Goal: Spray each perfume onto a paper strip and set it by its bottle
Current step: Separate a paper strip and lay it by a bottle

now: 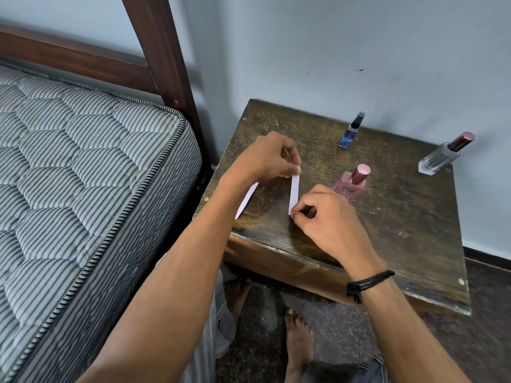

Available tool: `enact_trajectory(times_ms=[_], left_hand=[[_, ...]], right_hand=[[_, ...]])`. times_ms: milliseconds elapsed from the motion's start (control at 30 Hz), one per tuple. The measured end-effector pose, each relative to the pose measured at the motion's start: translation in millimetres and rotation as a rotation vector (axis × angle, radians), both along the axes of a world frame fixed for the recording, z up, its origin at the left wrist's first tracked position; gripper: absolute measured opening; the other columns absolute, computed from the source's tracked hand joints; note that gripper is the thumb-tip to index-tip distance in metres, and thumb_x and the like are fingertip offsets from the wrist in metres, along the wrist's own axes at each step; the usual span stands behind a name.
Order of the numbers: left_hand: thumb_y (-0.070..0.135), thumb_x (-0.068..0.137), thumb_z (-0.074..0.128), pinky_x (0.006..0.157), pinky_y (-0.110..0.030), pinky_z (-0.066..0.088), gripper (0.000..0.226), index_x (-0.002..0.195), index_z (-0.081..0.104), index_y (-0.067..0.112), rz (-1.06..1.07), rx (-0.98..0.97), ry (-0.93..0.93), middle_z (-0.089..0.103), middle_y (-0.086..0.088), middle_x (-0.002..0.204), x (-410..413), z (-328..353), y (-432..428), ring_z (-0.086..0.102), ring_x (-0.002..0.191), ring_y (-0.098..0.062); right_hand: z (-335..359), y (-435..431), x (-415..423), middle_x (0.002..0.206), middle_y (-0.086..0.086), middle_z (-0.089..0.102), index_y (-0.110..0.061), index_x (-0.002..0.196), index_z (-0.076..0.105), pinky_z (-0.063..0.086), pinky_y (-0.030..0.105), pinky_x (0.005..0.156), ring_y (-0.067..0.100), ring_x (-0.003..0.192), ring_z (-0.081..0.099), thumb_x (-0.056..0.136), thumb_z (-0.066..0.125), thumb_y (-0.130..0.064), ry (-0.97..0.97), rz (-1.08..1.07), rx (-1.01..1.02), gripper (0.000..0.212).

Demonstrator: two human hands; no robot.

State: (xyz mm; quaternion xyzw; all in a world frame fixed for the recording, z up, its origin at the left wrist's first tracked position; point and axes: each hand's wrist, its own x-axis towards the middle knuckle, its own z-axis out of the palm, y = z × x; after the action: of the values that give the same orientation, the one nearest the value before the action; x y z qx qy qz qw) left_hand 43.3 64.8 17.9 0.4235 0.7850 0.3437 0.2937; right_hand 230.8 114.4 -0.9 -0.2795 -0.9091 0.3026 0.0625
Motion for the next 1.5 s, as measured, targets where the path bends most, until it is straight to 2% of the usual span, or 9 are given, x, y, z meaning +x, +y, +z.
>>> enact_trajectory(times_ms=[200, 333, 533, 667, 833, 933, 1067, 1233, 1500], left_hand=[[0.005, 0.074, 0.084, 0.069, -0.030, 0.056, 0.019, 0.075, 0.074, 0.020, 0.049, 0.077, -0.116, 0.074, -0.008, 0.076, -3.0, -0.9, 0.2, 0.060, 0.065, -0.008], [-0.005, 0.079, 0.079, 0.063, -0.017, 0.054, 0.012, 0.085, 0.075, 0.005, 0.060, 0.086, -0.223, 0.067, -0.004, 0.070, -1.3, 4.9, -1.3, 0.062, 0.062, -0.006], [-0.007, 0.083, 0.075, 0.072, -0.026, 0.062, 0.012, 0.083, 0.074, 0.005, 0.071, 0.112, -0.334, 0.068, -0.005, 0.071, -3.4, 6.1, -1.3, 0.066, 0.064, -0.007], [-0.009, 0.083, 0.074, 0.073, -0.028, 0.061, 0.012, 0.095, 0.073, -0.007, 0.085, 0.130, -0.358, 0.066, -0.008, 0.072, -4.6, 9.9, -3.7, 0.065, 0.061, -0.007], [-0.010, 0.084, 0.072, 0.072, -0.025, 0.061, 0.012, 0.092, 0.072, -0.001, 0.086, 0.139, -0.407, 0.067, -0.015, 0.080, -8.3, 14.6, -7.2, 0.066, 0.069, -0.015], [-0.010, 0.084, 0.072, 0.065, -0.019, 0.060, 0.013, 0.095, 0.072, -0.004, 0.111, 0.165, -0.458, 0.067, -0.018, 0.085, -9.0, 17.3, -10.3, 0.065, 0.070, -0.016], [-0.009, 0.084, 0.073, 0.067, -0.018, 0.058, 0.019, 0.103, 0.071, -0.009, 0.127, 0.182, -0.473, 0.068, -0.018, 0.088, -9.0, 18.8, -12.0, 0.066, 0.074, -0.014], [-0.008, 0.083, 0.074, 0.071, -0.021, 0.061, 0.018, 0.101, 0.072, -0.007, 0.146, 0.191, -0.483, 0.068, -0.017, 0.086, -9.9, 19.1, -12.7, 0.065, 0.077, -0.016], [-0.007, 0.083, 0.075, 0.071, -0.021, 0.060, 0.016, 0.098, 0.073, -0.003, 0.168, 0.237, -0.462, 0.069, -0.011, 0.082, -10.7, 21.2, -14.3, 0.066, 0.075, -0.015]], right_hand=[[1.6, -0.7, -0.4, 0.092, -0.011, 0.058, -0.023, 0.081, 0.077, 0.042, 0.027, 0.067, 0.005, 0.078, 0.060, 0.089, 0.076, -0.019, -0.012, -0.012, -0.017, 0.008], [1.8, -0.1, -0.8, 0.091, -0.010, 0.060, -0.023, 0.079, 0.077, 0.043, 0.029, 0.068, 0.006, 0.077, 0.061, 0.087, 0.077, -0.017, -0.006, -0.031, -0.032, 0.010], [3.9, 0.1, -0.9, 0.089, -0.012, 0.064, -0.029, 0.077, 0.073, 0.050, 0.030, 0.073, 0.005, 0.075, 0.064, 0.085, 0.082, -0.019, 0.036, -0.121, -0.165, 0.015], [8.5, -2.5, -1.1, 0.081, -0.012, 0.071, -0.030, 0.085, 0.066, 0.060, 0.043, 0.078, 0.011, 0.073, 0.071, 0.087, 0.080, -0.020, 0.097, -0.263, -0.277, 0.017], [9.7, -12.0, -4.9, 0.083, -0.017, 0.074, -0.037, 0.109, 0.064, 0.057, 0.048, 0.089, 0.008, 0.076, 0.073, 0.090, 0.077, -0.034, 0.079, -0.310, -0.246, 0.022], [10.9, -10.5, -5.6, 0.085, -0.012, 0.075, -0.030, 0.107, 0.072, 0.059, 0.044, 0.087, 0.009, 0.074, 0.074, 0.091, 0.077, -0.032, 0.080, -0.336, -0.346, 0.016], [13.3, -9.1, -6.0, 0.087, 0.000, 0.075, -0.023, 0.093, 0.077, 0.058, 0.019, 0.063, 0.007, 0.071, 0.071, 0.095, 0.074, -0.020, 0.126, -0.362, -0.510, 0.005], [12.3, -8.3, -8.7, 0.082, 0.001, 0.077, -0.015, 0.092, 0.078, 0.062, 0.027, 0.071, 0.011, 0.074, 0.073, 0.094, 0.074, -0.014, 0.163, -0.402, -0.697, 0.005], [20.2, -7.4, -9.3, 0.084, 0.019, 0.078, 0.001, 0.093, 0.076, 0.060, 0.021, 0.066, 0.018, 0.070, 0.073, 0.092, 0.071, -0.002, 0.267, -0.457, -1.057, 0.006]])
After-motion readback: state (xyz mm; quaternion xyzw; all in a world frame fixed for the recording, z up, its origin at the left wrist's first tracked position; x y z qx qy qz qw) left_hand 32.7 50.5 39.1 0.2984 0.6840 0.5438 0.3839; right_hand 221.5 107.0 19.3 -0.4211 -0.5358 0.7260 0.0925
